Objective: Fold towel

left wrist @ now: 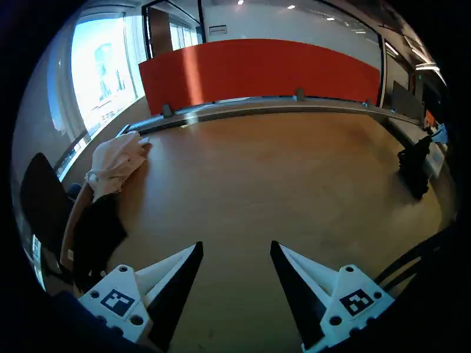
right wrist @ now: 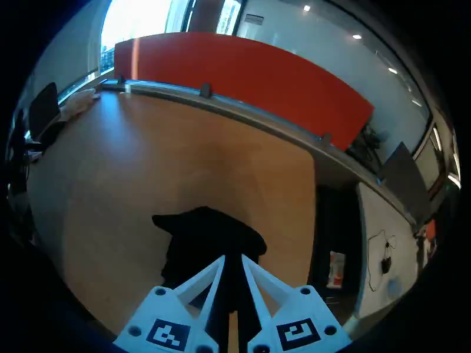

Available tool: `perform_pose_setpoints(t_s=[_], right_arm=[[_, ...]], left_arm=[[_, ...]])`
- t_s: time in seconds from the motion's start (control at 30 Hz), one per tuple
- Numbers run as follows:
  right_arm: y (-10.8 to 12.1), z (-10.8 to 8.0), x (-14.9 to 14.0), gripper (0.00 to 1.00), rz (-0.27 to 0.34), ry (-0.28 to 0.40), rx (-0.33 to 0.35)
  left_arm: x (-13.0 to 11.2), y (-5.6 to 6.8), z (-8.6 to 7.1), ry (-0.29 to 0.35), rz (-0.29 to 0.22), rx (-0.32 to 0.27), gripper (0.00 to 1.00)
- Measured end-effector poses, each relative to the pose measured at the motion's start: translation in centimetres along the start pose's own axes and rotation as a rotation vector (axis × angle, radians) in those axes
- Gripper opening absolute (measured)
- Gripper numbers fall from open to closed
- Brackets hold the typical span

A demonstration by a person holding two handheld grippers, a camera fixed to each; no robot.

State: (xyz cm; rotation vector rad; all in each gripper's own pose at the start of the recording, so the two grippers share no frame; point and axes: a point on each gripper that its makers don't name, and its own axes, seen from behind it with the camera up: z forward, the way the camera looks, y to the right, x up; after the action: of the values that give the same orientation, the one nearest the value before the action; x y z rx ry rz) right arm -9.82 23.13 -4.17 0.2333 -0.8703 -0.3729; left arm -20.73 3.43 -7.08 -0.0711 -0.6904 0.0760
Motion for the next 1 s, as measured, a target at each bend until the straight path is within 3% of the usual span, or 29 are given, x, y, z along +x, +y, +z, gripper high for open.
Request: perform_pose_setpoints(t_s=[0.5,1.0], right_arm=[[-0.8,-0.1,-1.8,0.05,0.018,-0.028,-0.011],[0.4,1.8,-10.6,0.05,0.117,-0.203,-0.055]], left_arm=[[0.0,-0.2,-0.1,0.004,-0.001,-0.001,0.84],[-0.5,-0.9,-0.6,-0.007,0.009,0.016,0.85]])
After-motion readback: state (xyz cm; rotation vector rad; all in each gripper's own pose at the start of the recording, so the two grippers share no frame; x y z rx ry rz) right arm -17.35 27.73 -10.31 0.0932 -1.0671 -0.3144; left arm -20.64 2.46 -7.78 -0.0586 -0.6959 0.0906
